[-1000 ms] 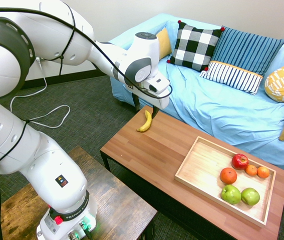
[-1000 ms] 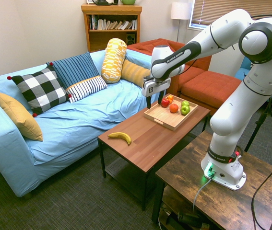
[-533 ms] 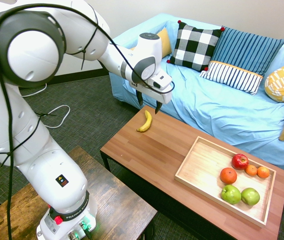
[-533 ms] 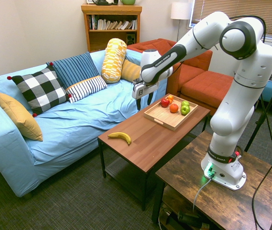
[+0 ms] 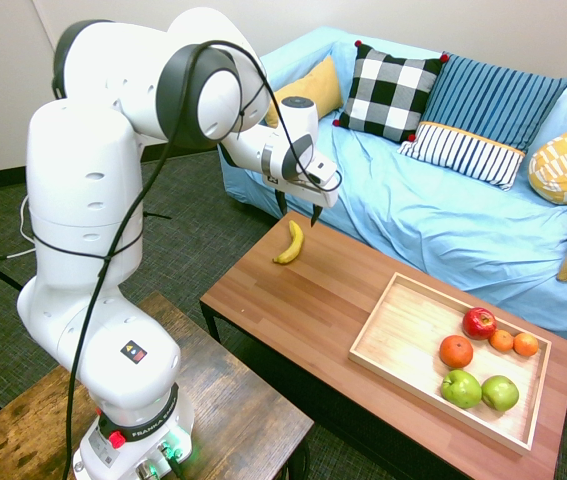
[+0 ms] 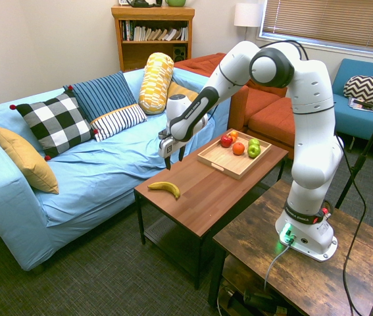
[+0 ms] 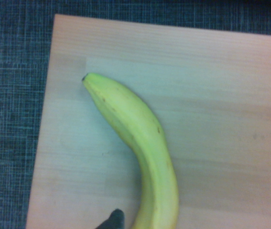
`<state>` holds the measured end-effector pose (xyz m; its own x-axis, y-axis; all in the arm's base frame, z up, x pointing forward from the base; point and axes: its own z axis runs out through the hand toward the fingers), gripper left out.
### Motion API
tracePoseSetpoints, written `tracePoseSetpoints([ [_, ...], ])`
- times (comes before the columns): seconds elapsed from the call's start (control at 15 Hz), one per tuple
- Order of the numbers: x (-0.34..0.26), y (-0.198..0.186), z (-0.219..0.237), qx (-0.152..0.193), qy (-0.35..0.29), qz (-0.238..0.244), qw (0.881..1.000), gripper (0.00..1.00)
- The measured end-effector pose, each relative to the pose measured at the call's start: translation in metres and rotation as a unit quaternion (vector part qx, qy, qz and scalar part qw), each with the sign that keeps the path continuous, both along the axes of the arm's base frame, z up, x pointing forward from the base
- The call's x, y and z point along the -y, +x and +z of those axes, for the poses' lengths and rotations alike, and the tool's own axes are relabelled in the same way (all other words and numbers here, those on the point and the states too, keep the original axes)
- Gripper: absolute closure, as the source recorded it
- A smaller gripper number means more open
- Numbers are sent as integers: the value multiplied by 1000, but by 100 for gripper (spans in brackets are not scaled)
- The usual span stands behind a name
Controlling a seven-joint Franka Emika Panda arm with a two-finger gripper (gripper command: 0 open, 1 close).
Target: Put banana in the tray
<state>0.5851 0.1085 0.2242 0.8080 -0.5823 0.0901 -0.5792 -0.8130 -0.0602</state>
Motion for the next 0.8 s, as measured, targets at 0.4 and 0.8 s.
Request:
tracePoseSetpoints([
  [0.4, -23, 37, -61, -6, 3, 39, 999, 0],
  [0.8, -43, 52, -109, -27, 18, 68, 997, 0],
])
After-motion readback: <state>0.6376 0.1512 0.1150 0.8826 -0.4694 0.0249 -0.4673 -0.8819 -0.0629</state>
